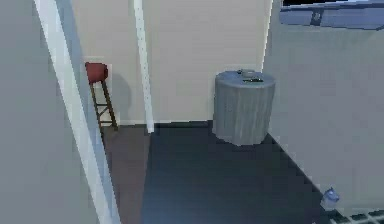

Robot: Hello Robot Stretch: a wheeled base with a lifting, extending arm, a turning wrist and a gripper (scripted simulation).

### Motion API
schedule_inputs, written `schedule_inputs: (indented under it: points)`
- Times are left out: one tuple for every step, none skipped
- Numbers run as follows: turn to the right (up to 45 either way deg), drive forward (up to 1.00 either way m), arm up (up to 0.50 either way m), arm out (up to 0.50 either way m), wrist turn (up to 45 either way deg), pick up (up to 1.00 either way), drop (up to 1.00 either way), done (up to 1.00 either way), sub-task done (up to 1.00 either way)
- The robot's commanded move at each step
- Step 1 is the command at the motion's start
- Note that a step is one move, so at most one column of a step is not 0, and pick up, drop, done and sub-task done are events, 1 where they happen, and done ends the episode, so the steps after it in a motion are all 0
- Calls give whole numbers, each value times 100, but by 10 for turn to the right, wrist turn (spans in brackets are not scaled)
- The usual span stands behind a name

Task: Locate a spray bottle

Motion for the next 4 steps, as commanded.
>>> schedule_inputs:
  points:
    - [0,70,0,0,0,0,0,0,0]
    - [-450,0,0,0,0,0,0,0,0]
    - [-240,0,0,0,0,0,0,0,0]
    - [0,50,0,0,0,0,0,0,0]
